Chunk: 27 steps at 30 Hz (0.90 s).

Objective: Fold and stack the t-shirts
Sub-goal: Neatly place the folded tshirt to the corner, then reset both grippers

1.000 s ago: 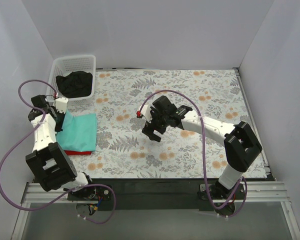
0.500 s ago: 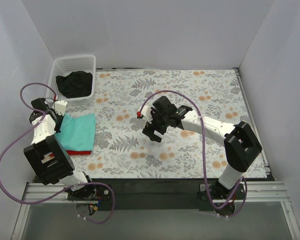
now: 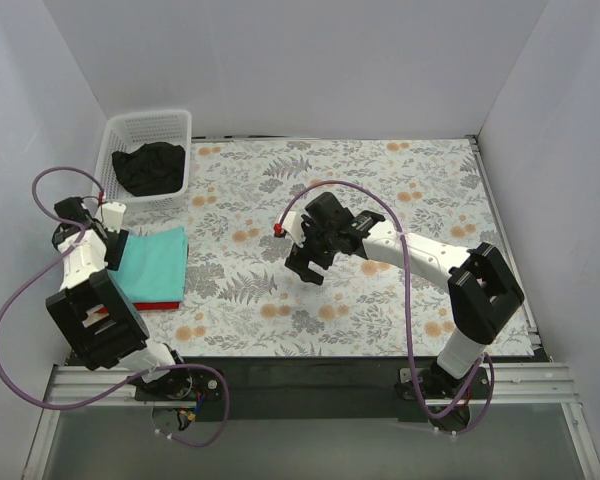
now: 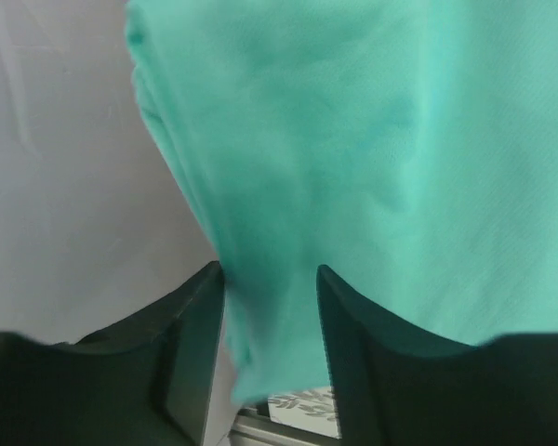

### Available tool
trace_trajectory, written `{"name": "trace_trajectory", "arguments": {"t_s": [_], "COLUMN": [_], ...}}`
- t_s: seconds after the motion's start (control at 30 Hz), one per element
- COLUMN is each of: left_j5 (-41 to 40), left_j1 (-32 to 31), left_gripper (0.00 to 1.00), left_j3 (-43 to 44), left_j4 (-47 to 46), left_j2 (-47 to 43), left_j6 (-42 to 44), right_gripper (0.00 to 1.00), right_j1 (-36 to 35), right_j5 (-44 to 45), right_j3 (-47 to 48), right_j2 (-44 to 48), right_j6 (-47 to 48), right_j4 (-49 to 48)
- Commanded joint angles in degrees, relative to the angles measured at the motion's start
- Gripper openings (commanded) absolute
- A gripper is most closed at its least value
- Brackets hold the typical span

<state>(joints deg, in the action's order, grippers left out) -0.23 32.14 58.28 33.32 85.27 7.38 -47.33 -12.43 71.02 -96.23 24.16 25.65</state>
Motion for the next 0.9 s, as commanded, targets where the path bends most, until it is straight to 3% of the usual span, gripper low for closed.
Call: {"name": "trace_trajectory", "arguments": {"t_s": [0.0,0.1,0.2,0.33,0.5,0.67,0.87], "left_j5": [-0.5,2.8,5.9,6.1,5.9,17.0,15.1], "left_j1": [1.0,1.0,-0.1,-6.2,-22.4,-35.1,-48.0], "left_gripper": [0.58,0.73,0.75,0.76,0.77,0.84,0.85], "left_j3": [5.3,11.9,21.8,29.8,38.3,52.2,46.9], "left_j4": [1.2,4.8,11.3,15.5,15.5,16.6,9.1], "left_j2": [-2.7,-3.1,-0.6,1.8,5.9,14.1,18.7], "left_j6": [-0.4,-1.6,-5.1,-10.4,-21.0,-31.0,-40.1], "right_gripper": [0.98,0.98,0.98,0.98,0.98,0.98,0.98], "right_j1": [-0.2,0.7,2.7,7.5,16.9,27.6,40.6], "right_j5": [0.4,0.4,-0.1,-2.3,-4.4,-6.5,-9.5], "right_j3": [1.3,1.3,1.7,2.5,2.4,1.5,-1.1], "right_j2": [0.6,1.7,2.8,4.6,8.3,12.0,14.6], "right_j6": [0.6,0.5,0.1,-1.1,-2.9,-5.5,-11.1], "right_j4": [1.2,1.2,1.5,2.5,3.6,4.2,4.1]}}
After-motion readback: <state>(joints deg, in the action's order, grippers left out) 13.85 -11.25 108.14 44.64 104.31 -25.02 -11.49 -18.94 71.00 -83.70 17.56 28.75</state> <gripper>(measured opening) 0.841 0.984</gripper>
